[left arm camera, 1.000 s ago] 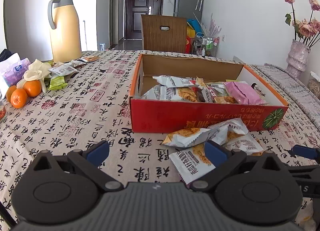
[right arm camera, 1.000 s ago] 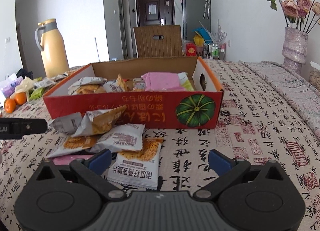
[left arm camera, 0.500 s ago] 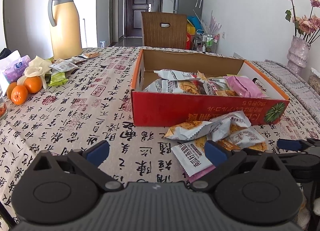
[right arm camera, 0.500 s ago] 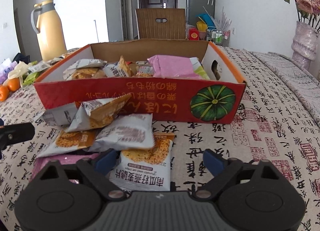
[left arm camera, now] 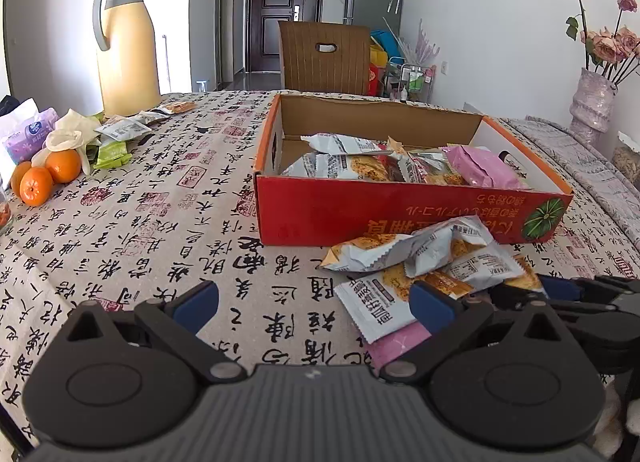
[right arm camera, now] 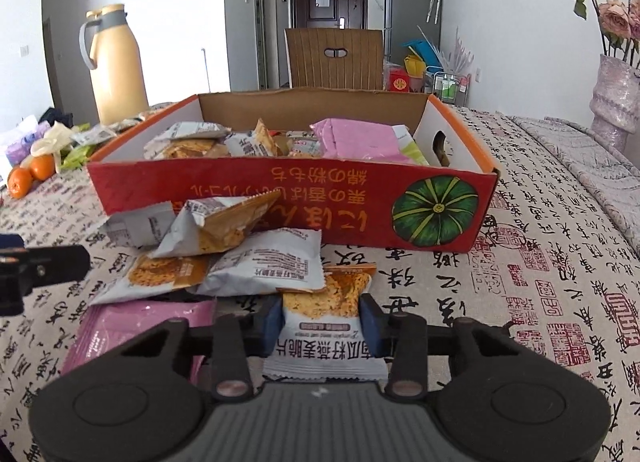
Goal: Organize snacks
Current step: 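Grasp a white pumpkin-seed cookie packet with the right gripper, then grasp a pink packet with the left gripper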
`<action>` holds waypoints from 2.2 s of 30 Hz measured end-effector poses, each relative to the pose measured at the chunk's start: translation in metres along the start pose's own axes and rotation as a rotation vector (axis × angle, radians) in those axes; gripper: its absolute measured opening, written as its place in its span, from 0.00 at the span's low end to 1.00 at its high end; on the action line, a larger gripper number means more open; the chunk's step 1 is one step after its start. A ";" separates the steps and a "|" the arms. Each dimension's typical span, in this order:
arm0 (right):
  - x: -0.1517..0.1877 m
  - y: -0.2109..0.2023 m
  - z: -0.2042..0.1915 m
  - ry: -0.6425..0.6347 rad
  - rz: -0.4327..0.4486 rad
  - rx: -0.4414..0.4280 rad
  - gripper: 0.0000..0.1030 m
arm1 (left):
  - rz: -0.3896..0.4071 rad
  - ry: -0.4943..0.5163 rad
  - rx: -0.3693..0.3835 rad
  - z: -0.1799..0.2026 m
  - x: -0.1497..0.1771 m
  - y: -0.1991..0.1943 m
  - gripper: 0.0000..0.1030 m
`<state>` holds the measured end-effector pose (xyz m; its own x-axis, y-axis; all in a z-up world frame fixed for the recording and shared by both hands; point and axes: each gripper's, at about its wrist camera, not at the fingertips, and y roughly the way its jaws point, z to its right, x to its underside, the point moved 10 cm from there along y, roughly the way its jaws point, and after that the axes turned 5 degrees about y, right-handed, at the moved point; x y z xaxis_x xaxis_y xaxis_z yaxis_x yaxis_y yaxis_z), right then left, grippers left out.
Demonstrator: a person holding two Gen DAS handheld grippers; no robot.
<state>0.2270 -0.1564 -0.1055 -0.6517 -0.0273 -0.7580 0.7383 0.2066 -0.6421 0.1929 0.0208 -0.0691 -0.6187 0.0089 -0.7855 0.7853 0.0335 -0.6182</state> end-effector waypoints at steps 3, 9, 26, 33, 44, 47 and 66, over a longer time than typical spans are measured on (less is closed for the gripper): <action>-0.001 -0.011 0.006 0.010 0.035 0.008 0.38 | -0.003 0.003 0.003 0.002 0.001 -0.001 1.00; -0.002 -0.032 0.024 0.027 0.094 0.042 0.38 | -0.018 0.006 0.019 0.012 0.002 0.000 1.00; 0.007 -0.054 0.061 0.114 0.151 0.044 0.38 | -0.122 0.033 0.054 0.063 0.007 0.012 1.00; 0.012 -0.054 0.066 0.135 0.152 0.016 0.38 | -0.188 0.042 0.025 0.080 0.015 0.020 1.00; 0.015 -0.055 0.066 0.147 0.156 -0.020 0.38 | -0.257 0.042 -0.031 0.084 0.028 0.028 1.00; 0.016 -0.055 0.066 0.149 0.156 -0.024 0.38 | -0.278 0.028 -0.040 0.082 0.032 0.031 1.00; 0.020 -0.066 0.058 0.137 0.163 -0.031 0.38 | -0.236 0.034 -0.001 0.086 0.033 0.021 0.79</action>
<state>0.1753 -0.2274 -0.0843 -0.5430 0.1422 -0.8276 0.8317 0.2272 -0.5067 0.1912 -0.0646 -0.1104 -0.7853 0.0344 -0.6181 0.6191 0.0394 -0.7843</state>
